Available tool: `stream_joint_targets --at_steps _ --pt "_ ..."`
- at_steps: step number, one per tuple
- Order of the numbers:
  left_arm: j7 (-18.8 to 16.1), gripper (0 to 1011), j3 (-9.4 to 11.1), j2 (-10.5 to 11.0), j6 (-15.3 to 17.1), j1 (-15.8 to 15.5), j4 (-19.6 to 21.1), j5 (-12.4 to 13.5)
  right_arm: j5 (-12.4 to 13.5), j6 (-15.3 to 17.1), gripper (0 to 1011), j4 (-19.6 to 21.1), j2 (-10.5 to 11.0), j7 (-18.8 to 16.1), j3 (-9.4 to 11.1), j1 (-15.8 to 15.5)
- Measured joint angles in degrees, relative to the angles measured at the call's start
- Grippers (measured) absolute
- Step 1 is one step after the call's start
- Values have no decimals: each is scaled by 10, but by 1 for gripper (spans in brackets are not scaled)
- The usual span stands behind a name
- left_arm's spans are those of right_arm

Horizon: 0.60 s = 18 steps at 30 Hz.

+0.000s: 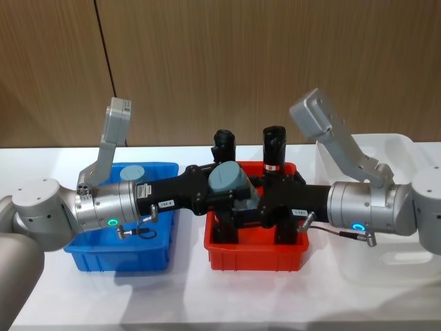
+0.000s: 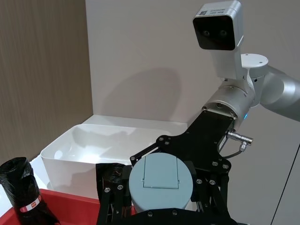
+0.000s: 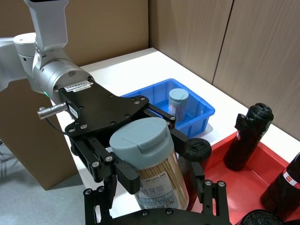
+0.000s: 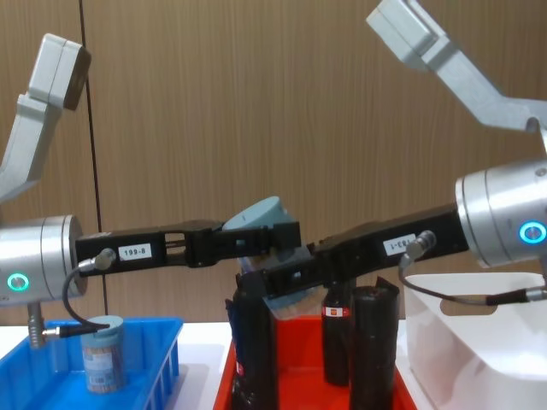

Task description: Pick the cotton swabs from the blue box and place them into the white box.

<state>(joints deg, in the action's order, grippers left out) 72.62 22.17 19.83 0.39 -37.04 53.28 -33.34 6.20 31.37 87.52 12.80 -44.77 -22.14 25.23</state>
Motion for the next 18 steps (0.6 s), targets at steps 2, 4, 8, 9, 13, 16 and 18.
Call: stream_joint_targets --at_steps 2,4,8,9,13,16,18 --pt "0 666 0 0 0 0 0 0 -2 0 996 -3 -1 0 -2 2" --pt "0 666 0 0 0 0 0 0 -3 0 961 -5 -2 -1 -3 4" --pt "0 666 0 0 0 0 0 0 -6 -1 871 -9 -4 -4 -7 8" --pt "0 666 0 0 0 0 0 0 -7 -1 839 -10 -4 -4 -7 8" --pt "0 666 0 0 0 0 0 0 -10 -1 733 -12 -4 -7 -9 10" --pt "0 666 0 0 0 0 0 0 -11 -1 671 -14 -4 -8 -11 12" --pt "0 666 0 0 0 0 0 0 -11 -1 662 -14 -3 -9 -12 12"
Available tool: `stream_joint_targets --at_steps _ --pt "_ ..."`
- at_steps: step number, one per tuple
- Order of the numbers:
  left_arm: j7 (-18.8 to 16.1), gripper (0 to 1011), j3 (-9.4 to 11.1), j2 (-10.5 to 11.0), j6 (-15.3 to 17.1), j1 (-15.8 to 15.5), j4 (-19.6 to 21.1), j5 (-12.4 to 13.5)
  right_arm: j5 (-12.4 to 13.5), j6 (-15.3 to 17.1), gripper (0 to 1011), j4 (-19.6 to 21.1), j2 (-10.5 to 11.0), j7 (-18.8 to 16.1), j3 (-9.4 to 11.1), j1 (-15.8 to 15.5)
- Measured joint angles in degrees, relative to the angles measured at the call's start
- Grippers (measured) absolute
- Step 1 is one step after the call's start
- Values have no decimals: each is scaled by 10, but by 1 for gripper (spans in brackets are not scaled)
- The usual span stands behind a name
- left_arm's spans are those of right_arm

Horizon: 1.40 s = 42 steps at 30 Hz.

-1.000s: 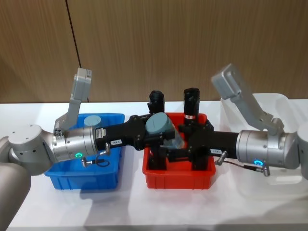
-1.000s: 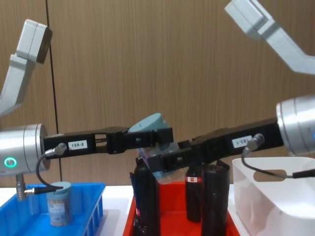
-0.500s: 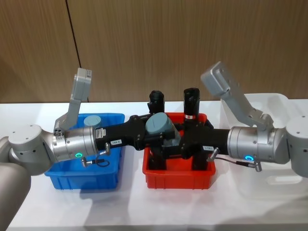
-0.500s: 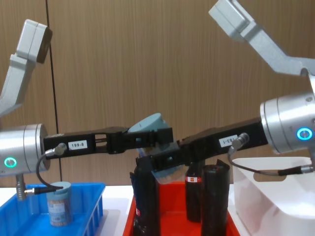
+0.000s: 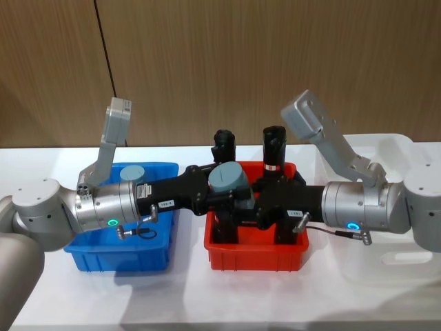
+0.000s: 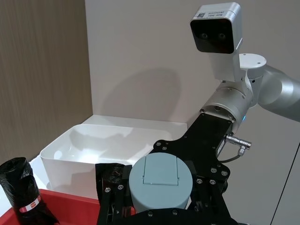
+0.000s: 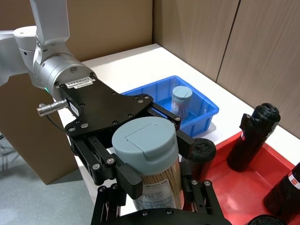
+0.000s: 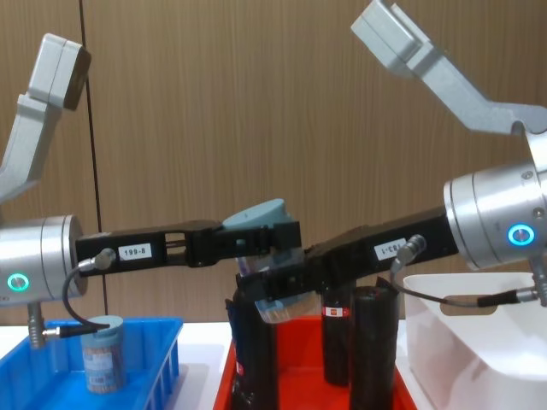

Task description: Pick the cotton swabs from the blue box and place them into the white box.

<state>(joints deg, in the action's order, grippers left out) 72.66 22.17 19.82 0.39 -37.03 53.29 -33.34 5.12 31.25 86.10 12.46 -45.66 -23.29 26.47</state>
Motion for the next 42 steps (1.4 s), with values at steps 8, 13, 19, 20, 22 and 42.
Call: stream_joint_targets --at_steps 8,13,19,20,22,42 --pt "-1 810 0 0 0 0 0 0 1 0 660 0 2 -2 -2 2" --pt "-1 942 0 0 0 0 0 0 5 0 660 0 4 -2 -3 2" --pt "-1 1004 0 0 0 0 0 0 10 -2 660 3 8 0 -3 2" --pt "-1 1004 0 0 0 0 0 0 13 -3 660 4 9 1 -2 1" --pt "-1 1004 0 0 0 0 0 0 16 -4 660 5 11 3 -2 0" --pt "0 1004 0 0 0 0 0 0 72 -23 660 25 50 50 29 -24"
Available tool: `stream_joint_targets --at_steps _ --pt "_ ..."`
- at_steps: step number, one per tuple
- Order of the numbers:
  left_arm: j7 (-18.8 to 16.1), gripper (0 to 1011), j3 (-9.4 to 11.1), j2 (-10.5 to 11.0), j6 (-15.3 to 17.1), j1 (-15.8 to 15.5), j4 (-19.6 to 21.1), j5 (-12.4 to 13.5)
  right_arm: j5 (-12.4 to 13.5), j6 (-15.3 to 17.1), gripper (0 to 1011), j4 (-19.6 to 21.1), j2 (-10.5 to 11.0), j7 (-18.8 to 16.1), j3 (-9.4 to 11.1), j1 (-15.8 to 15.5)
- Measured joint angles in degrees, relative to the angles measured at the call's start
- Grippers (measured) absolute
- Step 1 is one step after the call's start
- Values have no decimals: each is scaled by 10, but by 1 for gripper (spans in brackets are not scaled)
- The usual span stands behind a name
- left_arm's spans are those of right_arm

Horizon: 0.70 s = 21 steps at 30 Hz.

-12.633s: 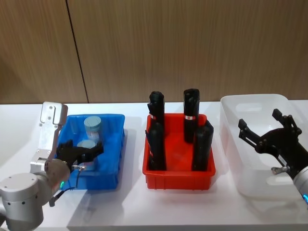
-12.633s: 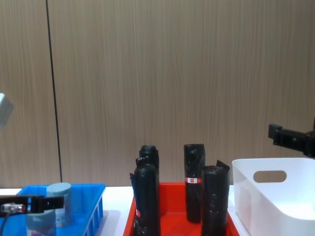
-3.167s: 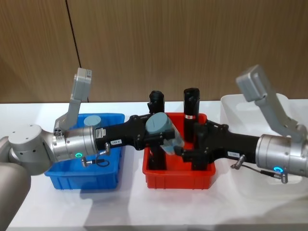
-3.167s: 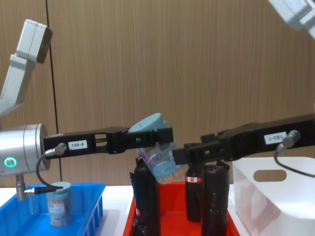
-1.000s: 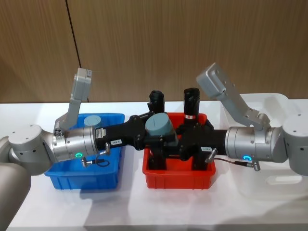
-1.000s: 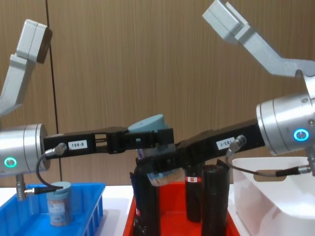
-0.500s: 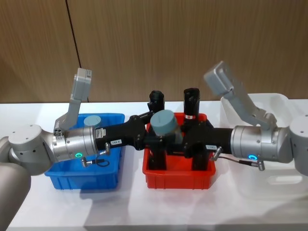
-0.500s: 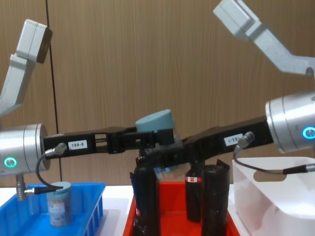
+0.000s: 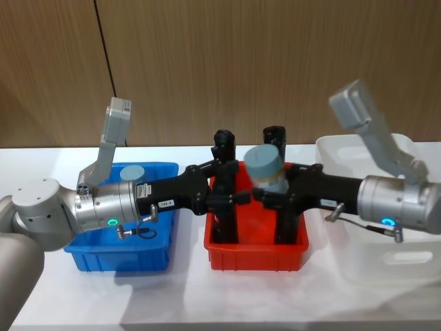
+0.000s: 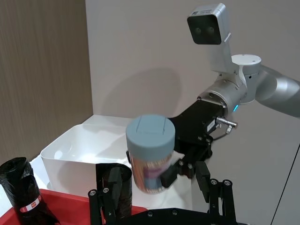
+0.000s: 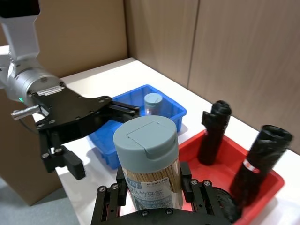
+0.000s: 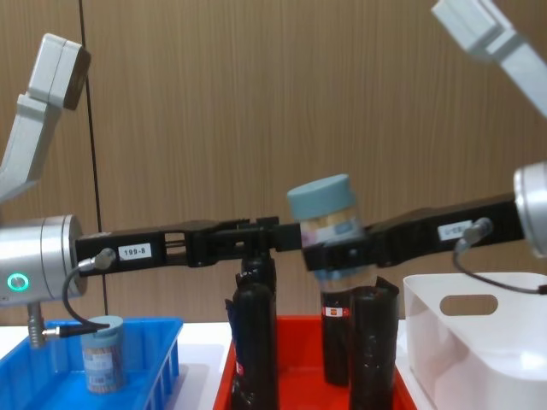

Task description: Pick the cotton swabs from the blue box and place them into the white box.

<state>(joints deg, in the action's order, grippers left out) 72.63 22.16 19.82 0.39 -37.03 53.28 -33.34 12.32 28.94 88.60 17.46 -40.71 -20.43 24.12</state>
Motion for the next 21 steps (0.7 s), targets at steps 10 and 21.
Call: stream_joint_targets --at_steps 10,21 --pt "0 1004 0 0 0 0 0 0 34 -11 660 17 28 29 25 -12" --pt "0 1004 0 0 0 0 0 0 68 -27 660 24 57 81 56 -23"
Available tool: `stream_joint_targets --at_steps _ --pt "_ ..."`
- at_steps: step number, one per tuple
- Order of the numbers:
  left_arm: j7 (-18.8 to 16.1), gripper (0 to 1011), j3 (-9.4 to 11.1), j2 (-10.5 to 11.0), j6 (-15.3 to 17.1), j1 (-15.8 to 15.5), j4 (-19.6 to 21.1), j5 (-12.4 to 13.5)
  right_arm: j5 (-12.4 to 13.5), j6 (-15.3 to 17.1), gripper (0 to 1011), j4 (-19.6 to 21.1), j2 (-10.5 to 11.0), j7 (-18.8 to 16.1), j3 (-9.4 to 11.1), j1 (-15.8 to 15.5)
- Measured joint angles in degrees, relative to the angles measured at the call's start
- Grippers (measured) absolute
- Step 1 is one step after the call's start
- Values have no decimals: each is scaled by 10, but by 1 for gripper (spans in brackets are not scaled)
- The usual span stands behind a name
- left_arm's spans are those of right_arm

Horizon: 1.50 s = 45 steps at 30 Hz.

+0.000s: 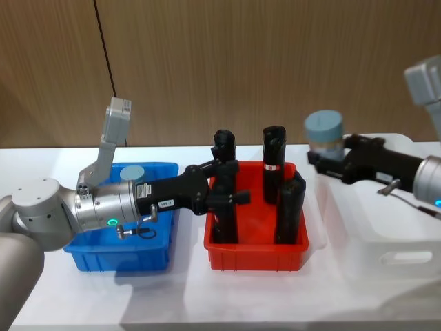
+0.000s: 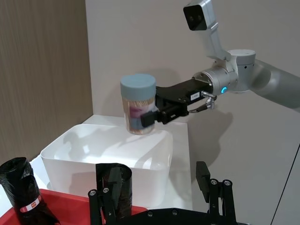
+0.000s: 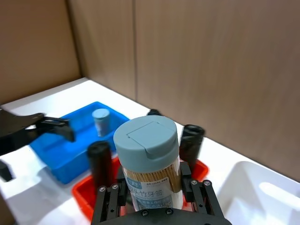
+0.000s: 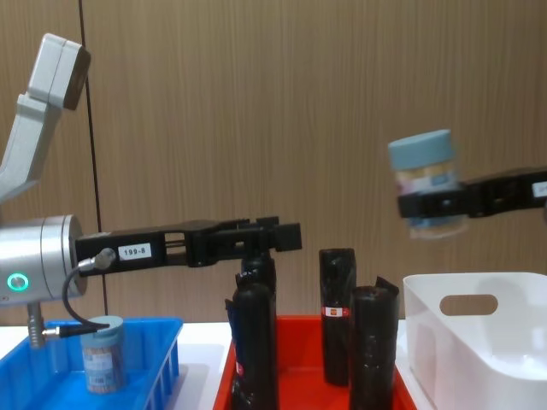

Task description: Pick the cotton swabs from the blue box and place them into the white box.

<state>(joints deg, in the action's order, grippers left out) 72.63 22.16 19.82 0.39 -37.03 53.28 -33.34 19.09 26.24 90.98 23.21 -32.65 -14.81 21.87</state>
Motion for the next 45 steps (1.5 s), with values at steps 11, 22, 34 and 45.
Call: stream_joint_targets --at_steps 11,22,34,45 --pt "0 1004 0 0 0 0 0 0 19 -15 660 -26 15 63 20 -8" --pt "0 1004 0 0 0 0 0 0 20 -31 660 -67 19 113 26 -16" --pt "0 1004 0 0 0 0 0 0 8 -40 660 -98 19 136 24 -26" --pt "0 1004 0 0 0 0 0 0 4 -44 927 -106 20 137 20 -33"
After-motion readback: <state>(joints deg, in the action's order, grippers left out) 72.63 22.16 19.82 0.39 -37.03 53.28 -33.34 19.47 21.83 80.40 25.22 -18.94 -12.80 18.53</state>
